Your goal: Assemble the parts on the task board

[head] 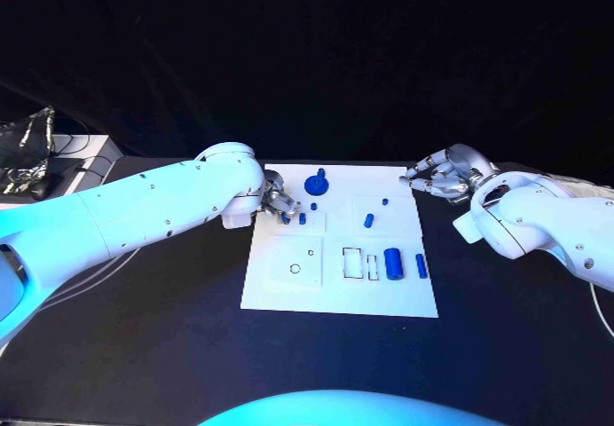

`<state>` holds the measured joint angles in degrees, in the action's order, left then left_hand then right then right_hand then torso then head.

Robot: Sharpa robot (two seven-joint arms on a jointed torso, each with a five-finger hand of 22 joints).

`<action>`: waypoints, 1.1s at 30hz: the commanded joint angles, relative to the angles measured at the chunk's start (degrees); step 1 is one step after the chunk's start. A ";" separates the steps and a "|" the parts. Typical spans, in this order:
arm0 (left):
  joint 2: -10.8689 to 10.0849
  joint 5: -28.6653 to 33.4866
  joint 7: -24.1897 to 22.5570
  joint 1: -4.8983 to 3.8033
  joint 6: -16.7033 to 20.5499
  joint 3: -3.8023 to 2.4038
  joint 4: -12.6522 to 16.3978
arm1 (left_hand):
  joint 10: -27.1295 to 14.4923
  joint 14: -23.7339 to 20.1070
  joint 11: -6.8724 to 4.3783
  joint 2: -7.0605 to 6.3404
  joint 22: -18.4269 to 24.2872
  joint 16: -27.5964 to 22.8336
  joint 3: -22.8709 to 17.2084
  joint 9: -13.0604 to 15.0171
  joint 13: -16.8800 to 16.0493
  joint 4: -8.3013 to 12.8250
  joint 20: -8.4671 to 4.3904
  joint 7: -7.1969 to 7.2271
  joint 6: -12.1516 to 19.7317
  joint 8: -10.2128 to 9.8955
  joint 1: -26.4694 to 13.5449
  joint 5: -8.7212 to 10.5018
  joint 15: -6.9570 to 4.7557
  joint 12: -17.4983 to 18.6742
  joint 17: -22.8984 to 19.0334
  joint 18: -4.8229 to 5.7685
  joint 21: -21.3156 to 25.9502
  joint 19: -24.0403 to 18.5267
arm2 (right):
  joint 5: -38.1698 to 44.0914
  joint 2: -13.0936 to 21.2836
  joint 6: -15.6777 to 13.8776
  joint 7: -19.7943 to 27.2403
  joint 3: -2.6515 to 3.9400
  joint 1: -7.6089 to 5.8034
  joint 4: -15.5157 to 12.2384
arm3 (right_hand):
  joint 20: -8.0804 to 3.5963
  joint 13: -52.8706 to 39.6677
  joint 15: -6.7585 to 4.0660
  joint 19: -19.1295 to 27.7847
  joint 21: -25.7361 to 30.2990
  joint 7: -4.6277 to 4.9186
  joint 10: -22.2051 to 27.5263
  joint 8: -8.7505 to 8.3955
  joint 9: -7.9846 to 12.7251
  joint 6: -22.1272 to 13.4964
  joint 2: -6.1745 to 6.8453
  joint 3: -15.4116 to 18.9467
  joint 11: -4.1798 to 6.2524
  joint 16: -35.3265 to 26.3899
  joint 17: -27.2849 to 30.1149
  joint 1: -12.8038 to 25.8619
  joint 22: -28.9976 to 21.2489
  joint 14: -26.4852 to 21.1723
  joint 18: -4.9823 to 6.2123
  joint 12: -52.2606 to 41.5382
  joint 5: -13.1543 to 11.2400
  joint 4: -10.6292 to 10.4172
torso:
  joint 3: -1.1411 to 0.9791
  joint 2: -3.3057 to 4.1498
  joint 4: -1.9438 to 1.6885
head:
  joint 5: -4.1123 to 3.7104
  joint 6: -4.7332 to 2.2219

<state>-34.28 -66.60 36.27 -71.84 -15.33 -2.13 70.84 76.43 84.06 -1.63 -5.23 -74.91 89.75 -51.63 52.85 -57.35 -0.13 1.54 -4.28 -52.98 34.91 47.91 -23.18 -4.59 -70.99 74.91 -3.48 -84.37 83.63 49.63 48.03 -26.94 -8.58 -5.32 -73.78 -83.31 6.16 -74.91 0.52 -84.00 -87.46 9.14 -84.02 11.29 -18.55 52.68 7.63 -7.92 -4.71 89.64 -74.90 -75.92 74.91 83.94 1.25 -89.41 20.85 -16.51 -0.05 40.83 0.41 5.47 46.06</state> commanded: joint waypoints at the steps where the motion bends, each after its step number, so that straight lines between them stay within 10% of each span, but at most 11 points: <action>1: -0.03 -0.14 0.33 0.41 -0.75 0.20 0.18 | 0.63 5.94 -0.38 0.82 -7.21 0.25 -5.47 0.08 0.02 5.63 0.04 2.20 -2.47 0.18 1.52 -0.19 -0.37 -0.31 15.09 1.16 -0.22 0.41 | 0.04 0.00 0.33 0.72 0.00 0.04 -0.02 | -0.30 -14.67 -0.52 -4.65 0.35 -0.16 -5.54 0.26 -0.05 -0.42 0.36 -0.29 0.48 -0.20 -13.33 -0.28 12.84 5.63 -0.48 -0.10 0.18 0.07 | -0.01 -0.04 -0.06 | 0.04 0.10; 33: -0.43 -1.24 0.55 0.50 -1.59 0.20 0.07 | 0.71 5.94 -0.41 0.83 -7.33 0.25 -5.55 0.04 -0.08 5.62 0.01 2.23 -2.57 0.06 1.76 -0.33 -0.40 -0.29 15.09 1.19 -0.30 0.51 | 0.02 0.07 0.34 0.70 0.00 0.04 0.01 | -0.30 -14.67 -0.52 -4.65 0.35 -0.16 -5.54 0.26 -0.05 -0.42 0.36 -0.29 0.48 -0.20 -13.33 -0.28 12.84 5.63 -0.48 -0.10 0.18 0.07 | 0.00 0.02 0.05 | 0.26 0.21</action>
<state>-34.76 -66.86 36.23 -71.71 -15.48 -2.16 71.02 77.05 84.06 -1.82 -5.51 -74.91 89.75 -51.54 52.79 -57.38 -0.04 1.55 -3.85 -53.81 34.60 48.20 -23.33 -4.59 -70.99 74.91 -3.48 -84.36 83.62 49.55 48.09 -26.93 -8.53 -5.33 -73.77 -83.26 6.16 -74.95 0.53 -84.00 -87.46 9.14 -84.02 11.29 -18.54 52.68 7.63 -7.92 -4.71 89.64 -74.90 -75.92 74.90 83.94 1.25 -89.41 20.84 -16.51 -0.04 40.86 0.44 5.71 46.22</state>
